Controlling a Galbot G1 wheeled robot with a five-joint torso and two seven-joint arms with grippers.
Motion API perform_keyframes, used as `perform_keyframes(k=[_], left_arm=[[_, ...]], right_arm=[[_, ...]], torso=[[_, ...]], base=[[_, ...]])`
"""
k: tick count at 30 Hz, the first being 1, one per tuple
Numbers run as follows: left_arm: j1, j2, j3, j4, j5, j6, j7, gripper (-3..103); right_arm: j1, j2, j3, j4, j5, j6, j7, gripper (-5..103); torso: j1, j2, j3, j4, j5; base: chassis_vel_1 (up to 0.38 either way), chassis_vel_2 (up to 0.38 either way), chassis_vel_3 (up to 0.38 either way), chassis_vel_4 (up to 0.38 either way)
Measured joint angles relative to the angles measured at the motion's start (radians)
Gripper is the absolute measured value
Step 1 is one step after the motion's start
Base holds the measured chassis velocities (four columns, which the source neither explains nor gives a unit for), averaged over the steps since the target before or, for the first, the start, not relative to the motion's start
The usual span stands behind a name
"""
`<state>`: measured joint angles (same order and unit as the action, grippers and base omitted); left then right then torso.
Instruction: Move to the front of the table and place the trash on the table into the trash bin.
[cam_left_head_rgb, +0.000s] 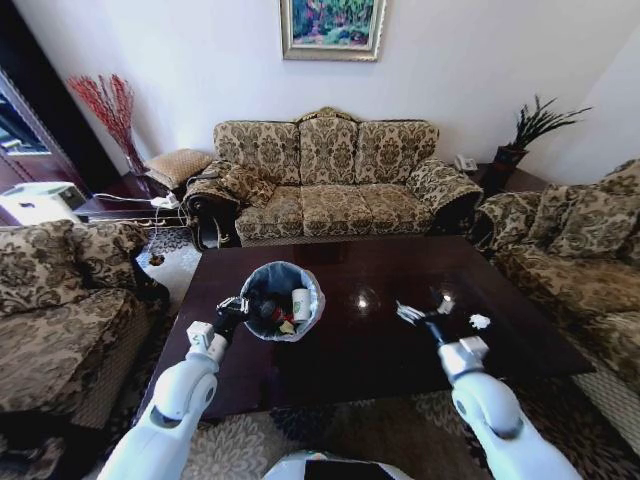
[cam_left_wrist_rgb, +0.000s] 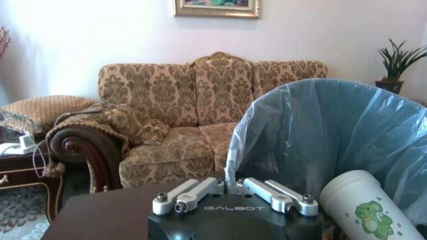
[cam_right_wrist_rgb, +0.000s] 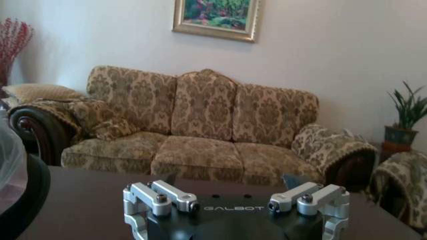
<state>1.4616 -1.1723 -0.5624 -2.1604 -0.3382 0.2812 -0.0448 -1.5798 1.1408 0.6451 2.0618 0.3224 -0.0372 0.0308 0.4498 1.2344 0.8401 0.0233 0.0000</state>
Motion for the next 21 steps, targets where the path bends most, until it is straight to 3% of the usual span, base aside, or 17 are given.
perform_keyframes(k=[12, 21], left_arm=[[0.023, -0.004, -0.005, -0.024, 0.013, -0.008, 0.001, 3], [0.049, -0.022, -0.007, -0.049, 0.026, -0.013, 0.002, 3]], right_arm=[[-0.008, 0.053, -0.005, -0.01, -0.027, 0.016, -0.004, 100], [0.0, 0.061, -0.023, -0.039, -0.037, 0.028, -0.003, 100]], torso=[[0.0, 0.0, 0.0, 0.0004, -0.0002], [0.0, 0.0, 0.0, -0.0001, -0.0001]], base=[[-0.021, -0.018, 0.032, 0.028], [-0.196, -0.217, 0.215, 0.21]])
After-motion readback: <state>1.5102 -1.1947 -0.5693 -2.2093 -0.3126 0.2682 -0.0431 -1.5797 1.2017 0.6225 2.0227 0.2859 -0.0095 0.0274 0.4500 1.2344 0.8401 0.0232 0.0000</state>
